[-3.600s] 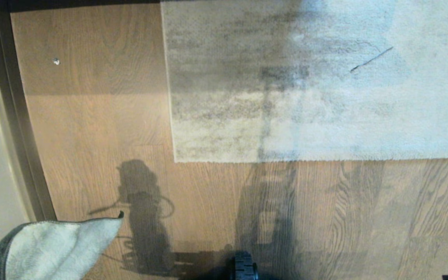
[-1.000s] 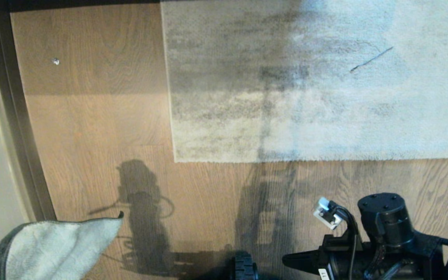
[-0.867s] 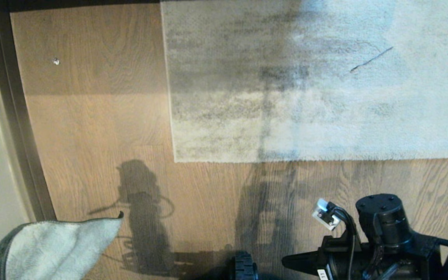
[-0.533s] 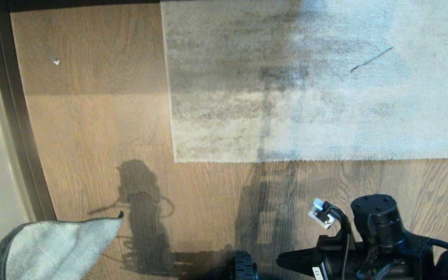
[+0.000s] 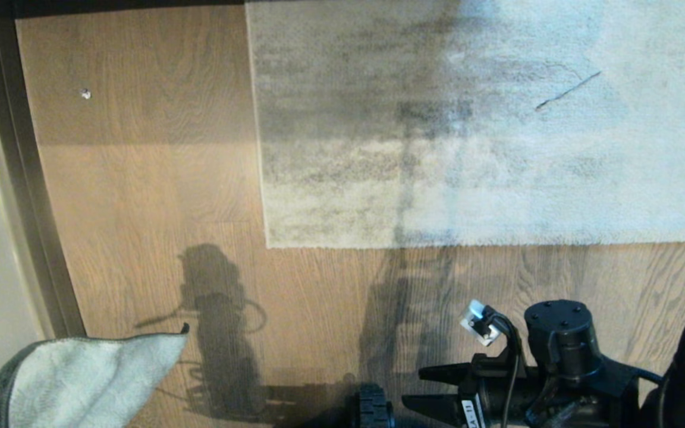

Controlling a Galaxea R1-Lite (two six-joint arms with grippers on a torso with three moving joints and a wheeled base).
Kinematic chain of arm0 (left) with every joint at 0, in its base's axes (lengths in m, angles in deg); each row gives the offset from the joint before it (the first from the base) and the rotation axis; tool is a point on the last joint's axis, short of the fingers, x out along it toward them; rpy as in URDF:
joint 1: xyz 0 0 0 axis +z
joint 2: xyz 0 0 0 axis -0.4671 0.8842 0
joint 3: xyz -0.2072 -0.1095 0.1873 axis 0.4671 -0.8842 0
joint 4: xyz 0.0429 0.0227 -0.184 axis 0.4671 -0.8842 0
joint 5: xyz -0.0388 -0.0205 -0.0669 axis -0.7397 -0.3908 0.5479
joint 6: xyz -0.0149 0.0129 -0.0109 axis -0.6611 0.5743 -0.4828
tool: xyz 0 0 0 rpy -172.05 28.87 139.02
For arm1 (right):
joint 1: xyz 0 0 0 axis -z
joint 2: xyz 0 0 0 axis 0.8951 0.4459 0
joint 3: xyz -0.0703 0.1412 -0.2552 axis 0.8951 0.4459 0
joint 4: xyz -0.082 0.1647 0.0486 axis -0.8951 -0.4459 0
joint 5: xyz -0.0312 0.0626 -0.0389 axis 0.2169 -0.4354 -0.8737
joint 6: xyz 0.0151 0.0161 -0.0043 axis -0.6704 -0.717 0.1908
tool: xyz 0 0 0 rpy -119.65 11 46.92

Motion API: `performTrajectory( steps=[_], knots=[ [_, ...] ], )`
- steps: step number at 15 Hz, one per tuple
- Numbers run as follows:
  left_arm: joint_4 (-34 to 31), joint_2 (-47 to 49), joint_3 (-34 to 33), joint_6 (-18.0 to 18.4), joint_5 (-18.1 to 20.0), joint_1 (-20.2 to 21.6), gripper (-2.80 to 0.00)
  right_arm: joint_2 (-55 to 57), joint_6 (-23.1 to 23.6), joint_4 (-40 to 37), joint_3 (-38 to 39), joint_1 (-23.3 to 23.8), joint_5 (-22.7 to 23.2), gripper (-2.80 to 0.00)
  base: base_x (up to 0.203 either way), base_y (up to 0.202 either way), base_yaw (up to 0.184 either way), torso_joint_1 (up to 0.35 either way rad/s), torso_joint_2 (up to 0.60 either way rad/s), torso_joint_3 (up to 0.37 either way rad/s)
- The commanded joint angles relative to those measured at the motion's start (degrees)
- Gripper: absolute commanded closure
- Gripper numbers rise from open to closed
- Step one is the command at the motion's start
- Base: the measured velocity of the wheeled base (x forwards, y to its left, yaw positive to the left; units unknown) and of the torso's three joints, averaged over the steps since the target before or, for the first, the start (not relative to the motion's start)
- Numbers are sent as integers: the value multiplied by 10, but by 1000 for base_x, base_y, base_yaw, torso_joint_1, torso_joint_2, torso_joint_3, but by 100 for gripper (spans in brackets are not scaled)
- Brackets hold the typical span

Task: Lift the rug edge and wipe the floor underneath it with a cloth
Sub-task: Lift up the carpet

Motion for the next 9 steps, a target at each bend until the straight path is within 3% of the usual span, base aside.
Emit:
performTrajectory(
  steps=[1,6,9],
  knots=[
    [0,0,0,0,0,0,0,19,-9,6,0,0,2,-280,0,0,0,0,0,0],
    [0,0,0,0,0,0,0,40,-45,27,-12,-8,-21,-280,0,0,0,0,0,0],
    [0,0,0,0,0,0,0,79,-99,120,-14,-29,-58,-280,0,0,0,0,0,0]
  ],
)
